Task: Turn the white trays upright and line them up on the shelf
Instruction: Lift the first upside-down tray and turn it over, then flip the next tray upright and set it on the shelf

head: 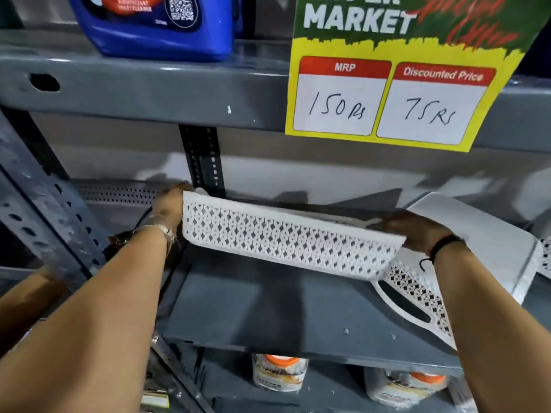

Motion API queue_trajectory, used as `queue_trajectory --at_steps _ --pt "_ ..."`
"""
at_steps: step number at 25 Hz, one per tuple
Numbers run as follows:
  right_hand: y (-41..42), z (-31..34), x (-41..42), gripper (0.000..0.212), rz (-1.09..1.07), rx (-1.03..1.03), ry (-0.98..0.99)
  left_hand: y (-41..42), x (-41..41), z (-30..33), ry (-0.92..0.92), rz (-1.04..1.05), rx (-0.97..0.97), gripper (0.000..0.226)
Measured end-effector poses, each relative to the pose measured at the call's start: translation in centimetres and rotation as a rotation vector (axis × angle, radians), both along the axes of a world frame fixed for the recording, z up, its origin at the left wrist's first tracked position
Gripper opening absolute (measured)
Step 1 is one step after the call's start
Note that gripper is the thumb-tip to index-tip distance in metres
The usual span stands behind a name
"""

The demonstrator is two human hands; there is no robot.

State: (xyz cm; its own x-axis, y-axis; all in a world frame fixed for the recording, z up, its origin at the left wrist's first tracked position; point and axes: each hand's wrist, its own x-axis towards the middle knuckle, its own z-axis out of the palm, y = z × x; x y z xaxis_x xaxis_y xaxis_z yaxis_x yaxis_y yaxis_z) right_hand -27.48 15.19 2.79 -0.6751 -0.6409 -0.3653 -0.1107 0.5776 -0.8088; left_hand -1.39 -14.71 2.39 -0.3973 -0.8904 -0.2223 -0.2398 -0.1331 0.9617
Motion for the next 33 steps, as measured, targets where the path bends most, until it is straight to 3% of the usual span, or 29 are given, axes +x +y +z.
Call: queue_trajectory --at_steps 1,4,6,8,10,16,19,21,24,28,30,33 --pt "0.0 -0.2 0.0 0.032 0.061 0.130 0.110 0.1 0.2 0.5 -0.054 -0.050 -0.006 0.030" --pt "-1.1 -0.7 1.1 0.009 0.083 0.331 0.237 1.5 0.5 1.5 -0.245 -0.235 -0.035 0.025" --pt "-2.0 -1.1 2.4 0.025 0.107 0.420 0.273 2.5 0.3 0.3 -0.525 -0.247 -0.054 0.035" --pt "-2.6 -1.6 3.0 0.028 0.135 0.456 0.361 3.0 0.1 -1.3 -0.795 -0.233 -0.163 0.040" --pt "-3.0 -1.8 3.1 0.029 0.172 0.512 0.430 3.3 -0.2 -2.1 -0.955 -0.213 -0.269 0.041" --pt "-2.9 -1.5 3.0 0.028 0.235 0.566 0.358 2.9 -0.9 -3.0 -1.135 -0.173 -0.415 0.041" --pt "-2.1 -0.7 2.9 0.027 0.201 0.483 0.274 5.0 -2.4 -2.6 -1.237 -0.125 -0.519 0.061" --pt "-1.0 0.6 2.0 0.032 0.137 0.384 0.359 7.7 -4.8 -1.2 -1.191 -0.175 -0.654 0.064" --pt "2.7 1.9 -1.7 0.030 -0.117 0.185 0.508 13.1 -10.2 0.5 -0.837 -0.262 -0.681 0.049" --pt "9.6 0.5 -8.5 0.045 -0.270 0.318 0.680 20.1 -16.1 1.1 -0.321 -0.391 -0.530 0.027" --pt "12.7 -0.4 -11.4 0.045 -0.254 0.356 0.695 22.9 -17.8 1.2 -0.256 -0.483 -0.378 0.031" --pt "16.0 -0.9 -15.3 0.049 -0.197 0.349 0.703 26.3 -19.2 0.4 -0.411 -0.589 -0.157 0.040"
